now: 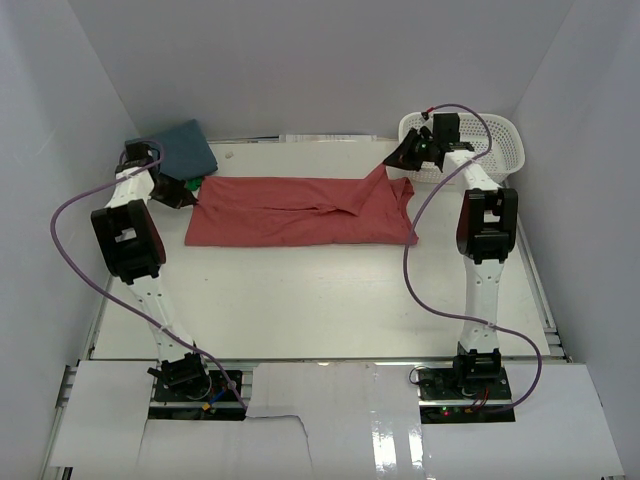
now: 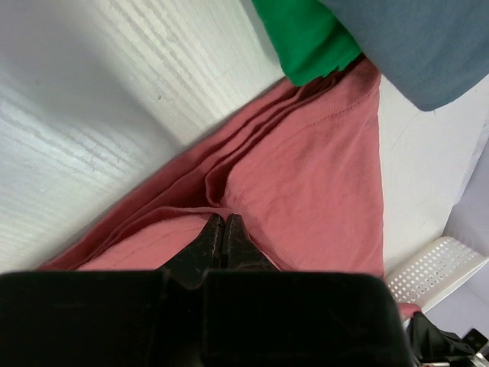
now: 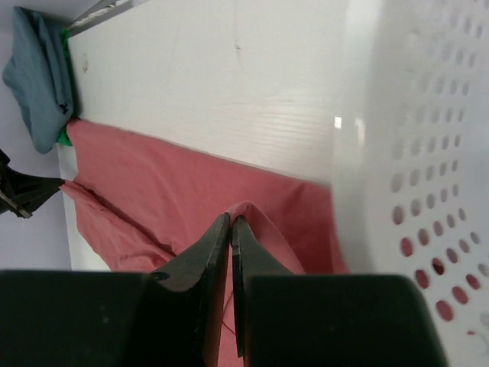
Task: Fold and stack the t-shirts
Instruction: Fold the other side of the tshirt into a rectangle
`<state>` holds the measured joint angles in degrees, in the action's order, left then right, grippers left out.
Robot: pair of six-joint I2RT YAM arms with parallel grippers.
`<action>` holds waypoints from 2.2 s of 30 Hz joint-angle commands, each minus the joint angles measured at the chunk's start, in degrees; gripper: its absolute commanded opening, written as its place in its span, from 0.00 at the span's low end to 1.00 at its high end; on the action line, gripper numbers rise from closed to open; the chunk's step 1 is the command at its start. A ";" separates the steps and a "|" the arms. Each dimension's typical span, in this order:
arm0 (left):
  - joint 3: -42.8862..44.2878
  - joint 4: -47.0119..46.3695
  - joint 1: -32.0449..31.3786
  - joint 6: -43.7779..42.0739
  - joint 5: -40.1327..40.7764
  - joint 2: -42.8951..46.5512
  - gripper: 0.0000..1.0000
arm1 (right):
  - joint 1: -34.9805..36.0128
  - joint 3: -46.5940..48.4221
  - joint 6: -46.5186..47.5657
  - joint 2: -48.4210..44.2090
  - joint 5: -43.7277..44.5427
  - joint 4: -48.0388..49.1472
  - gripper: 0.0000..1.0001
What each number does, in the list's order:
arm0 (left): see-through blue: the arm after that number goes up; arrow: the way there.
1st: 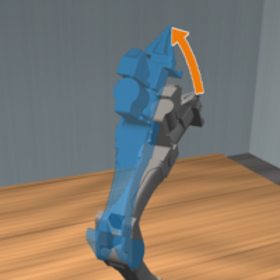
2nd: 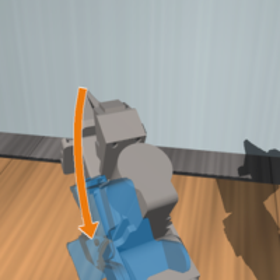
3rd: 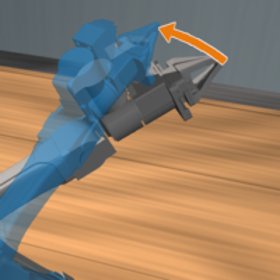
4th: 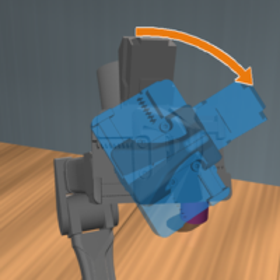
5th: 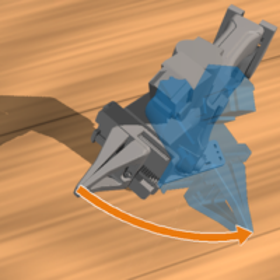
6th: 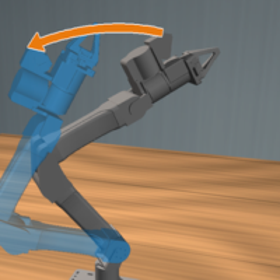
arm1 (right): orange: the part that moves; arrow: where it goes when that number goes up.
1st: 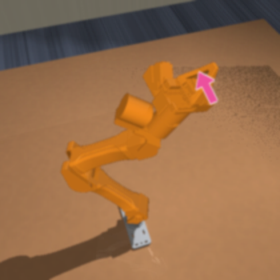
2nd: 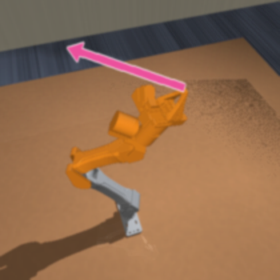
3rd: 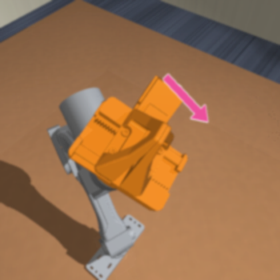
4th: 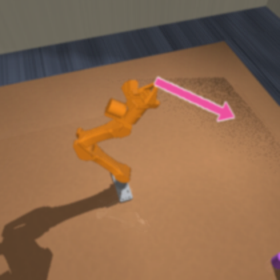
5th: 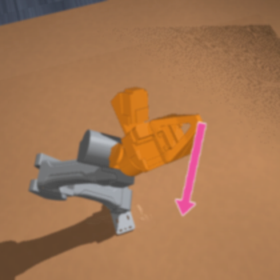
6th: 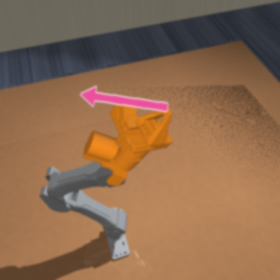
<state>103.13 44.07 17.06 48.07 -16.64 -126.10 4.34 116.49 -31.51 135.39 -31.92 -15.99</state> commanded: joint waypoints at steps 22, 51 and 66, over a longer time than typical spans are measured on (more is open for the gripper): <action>-3.28 -12.34 -0.01 1.06 -1.63 12.62 0.63 | -0.39 -6.52 1.36 -10.48 -4.55 4.74 0.53; -27.81 -24.65 -27.87 -14.94 -7.79 19.42 0.61 | 26.42 -31.67 33.87 -24.21 49.57 -4.14 0.55; -23.68 -24.92 -33.41 -12.39 -5.51 11.23 0.59 | 30.82 -31.41 36.08 -21.31 53.63 0.52 0.55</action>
<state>78.00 19.25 -15.94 35.94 -22.98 -116.03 34.92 84.53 3.68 114.26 19.88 -18.70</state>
